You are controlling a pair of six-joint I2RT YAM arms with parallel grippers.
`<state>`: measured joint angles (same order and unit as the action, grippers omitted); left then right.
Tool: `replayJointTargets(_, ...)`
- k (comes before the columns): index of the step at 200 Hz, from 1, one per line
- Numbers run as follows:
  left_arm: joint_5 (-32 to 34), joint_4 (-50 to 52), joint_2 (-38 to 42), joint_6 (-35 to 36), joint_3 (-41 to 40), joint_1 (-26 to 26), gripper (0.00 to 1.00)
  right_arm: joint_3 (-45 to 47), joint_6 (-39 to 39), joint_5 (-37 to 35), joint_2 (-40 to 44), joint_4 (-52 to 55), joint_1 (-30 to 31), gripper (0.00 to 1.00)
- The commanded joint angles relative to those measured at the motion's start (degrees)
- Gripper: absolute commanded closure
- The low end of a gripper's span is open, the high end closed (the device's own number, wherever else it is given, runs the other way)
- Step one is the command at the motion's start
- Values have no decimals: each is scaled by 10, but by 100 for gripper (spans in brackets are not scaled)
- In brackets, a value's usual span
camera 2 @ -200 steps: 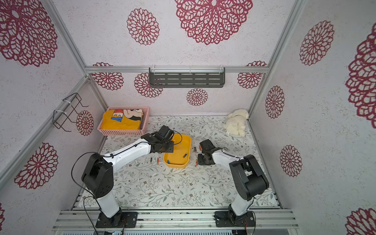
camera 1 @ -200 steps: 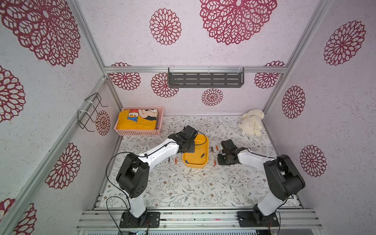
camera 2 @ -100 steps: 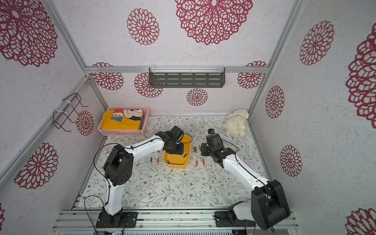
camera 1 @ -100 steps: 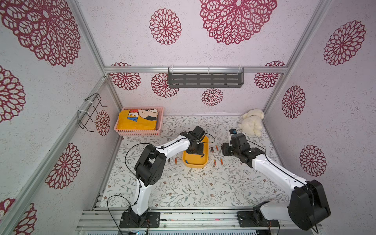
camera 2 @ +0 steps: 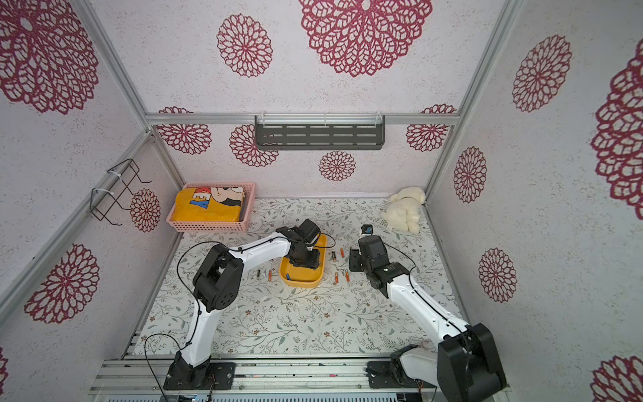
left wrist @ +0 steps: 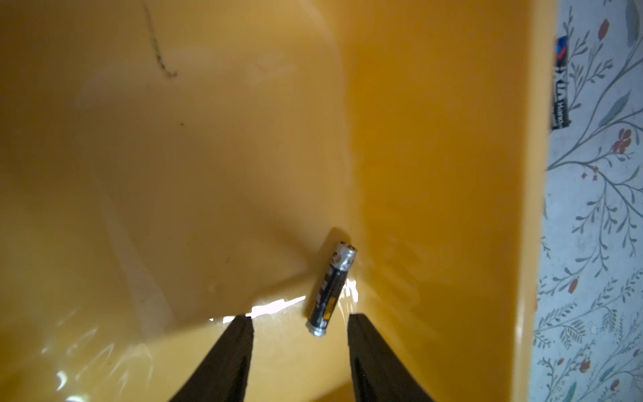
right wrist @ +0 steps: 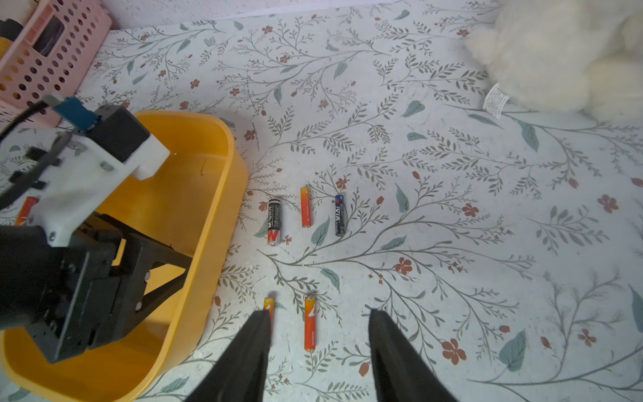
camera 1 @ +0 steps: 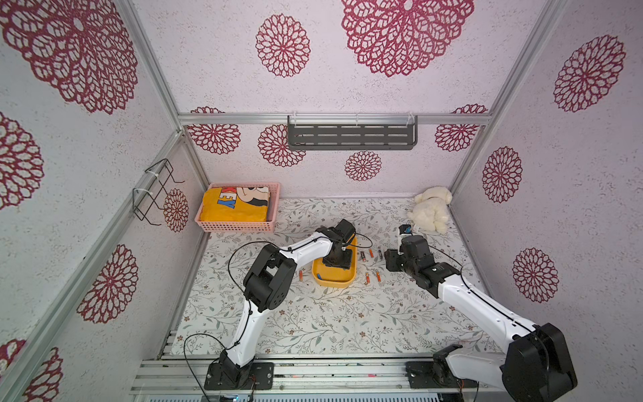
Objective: Take the batteries out of the storage box
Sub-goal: Pick up the battery from the storage box.
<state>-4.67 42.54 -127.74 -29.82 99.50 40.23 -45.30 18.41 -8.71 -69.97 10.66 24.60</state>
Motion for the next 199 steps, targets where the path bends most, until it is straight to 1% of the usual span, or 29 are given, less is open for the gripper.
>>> replayJointTargets(1, 5, 9, -18, 16, 18, 10, 52, 4, -11, 1, -6, -26, -4, 48)
replayJointTargets(35, 27, 32, -44, 23, 39, 12, 51, 17, -11, 10, -11, -40, -5, 48)
replayJointTargets(58, 60, 57, -62, 23, 55, 12, 51, 23, -9, 20, -10, -49, -6, 48)
replayJointTargets(75, 94, 85, -77, 17, 70, 13, 54, 27, -8, 26, -7, -55, -7, 48)
replayJointTargets(90, 123, 102, -87, 16, 77, 15, 58, 29, -7, 32, -7, -60, -8, 48)
replayJointTargets(104, 145, 122, -94, 15, 85, 17, 69, 29, -6, 35, -7, -62, -9, 48)
replayJointTargets(117, 159, 135, -92, 14, 85, 17, 71, 29, -6, 35, -4, -63, -10, 48)
replayJointTargets(131, 163, 131, -84, 16, 73, 19, 77, 31, -7, 37, -5, -65, -11, 48)
replayJointTargets(143, 165, 126, -76, 15, 63, 19, 79, 29, -7, 39, -8, -66, -12, 48)
replayJointTargets(152, 160, 127, -71, 12, 61, 19, 84, 28, -6, 41, -9, -66, -13, 48)
replayJointTargets(175, 148, 123, -62, 4, 53, 18, 91, 30, -5, 41, -8, -71, -13, 48)
replayJointTargets(183, 149, 122, -60, 4, 52, 17, 96, 31, -5, 40, -8, -73, -14, 48)
replayJointTargets(192, 154, 121, -58, 3, 53, 18, 97, 31, -5, 40, -10, -72, -14, 48)
replayJointTargets(199, 156, 123, -57, 3, 55, 17, 100, 30, -5, 40, -11, -73, -14, 48)
